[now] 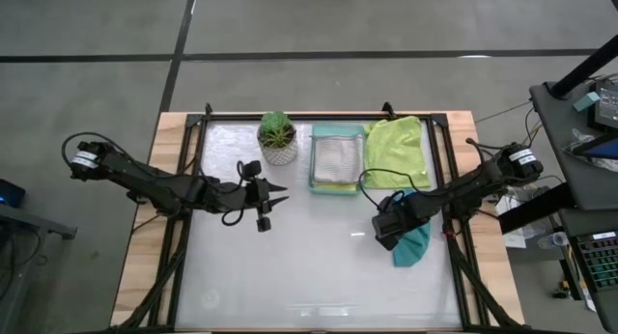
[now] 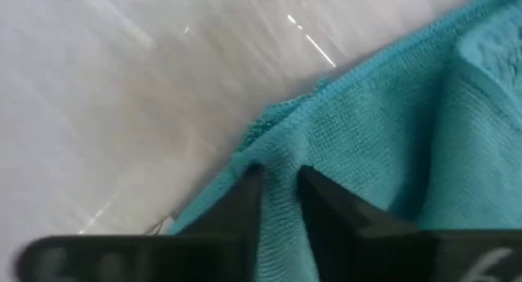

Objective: Fold microfiber towels
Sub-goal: Fold the blue microfiber cloth

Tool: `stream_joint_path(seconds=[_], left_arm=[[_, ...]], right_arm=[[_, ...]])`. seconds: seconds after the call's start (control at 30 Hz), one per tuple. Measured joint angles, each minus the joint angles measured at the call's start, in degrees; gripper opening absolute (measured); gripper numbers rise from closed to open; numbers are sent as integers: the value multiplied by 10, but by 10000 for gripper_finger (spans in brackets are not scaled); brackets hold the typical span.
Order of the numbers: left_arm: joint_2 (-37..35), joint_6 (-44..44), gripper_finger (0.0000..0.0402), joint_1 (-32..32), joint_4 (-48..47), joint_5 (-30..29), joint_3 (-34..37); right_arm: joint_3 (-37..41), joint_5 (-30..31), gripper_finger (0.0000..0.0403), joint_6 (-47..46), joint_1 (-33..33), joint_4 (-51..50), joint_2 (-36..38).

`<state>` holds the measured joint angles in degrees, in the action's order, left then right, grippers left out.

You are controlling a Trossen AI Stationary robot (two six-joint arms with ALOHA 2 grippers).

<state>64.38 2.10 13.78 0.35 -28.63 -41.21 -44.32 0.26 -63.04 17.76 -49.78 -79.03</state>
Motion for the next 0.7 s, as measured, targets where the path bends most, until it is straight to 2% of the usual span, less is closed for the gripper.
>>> stream_joint_path(seconds=[0.1, 0.13, 0.27, 0.4, 0.7], left_arm=[[0, 0, 86, 0, 10, 0, 0], [0, 0, 86, 0, 10, 0, 0], [0, -1, 86, 0, 16, 0, -1], [0, -14, 86, 2, 60, 0, 0], [1, -30, 86, 10, 100, 77, 3]], right_arm=[[-4, 9, 25, 21, 0, 18, 3], [-7, 12, 18, 29, 0, 24, 5], [-48, 12, 9, 81, 0, 21, 20], [-117, 12, 9, 179, 2, 37, 47], [-213, 8, 9, 458, -10, 273, 53]])
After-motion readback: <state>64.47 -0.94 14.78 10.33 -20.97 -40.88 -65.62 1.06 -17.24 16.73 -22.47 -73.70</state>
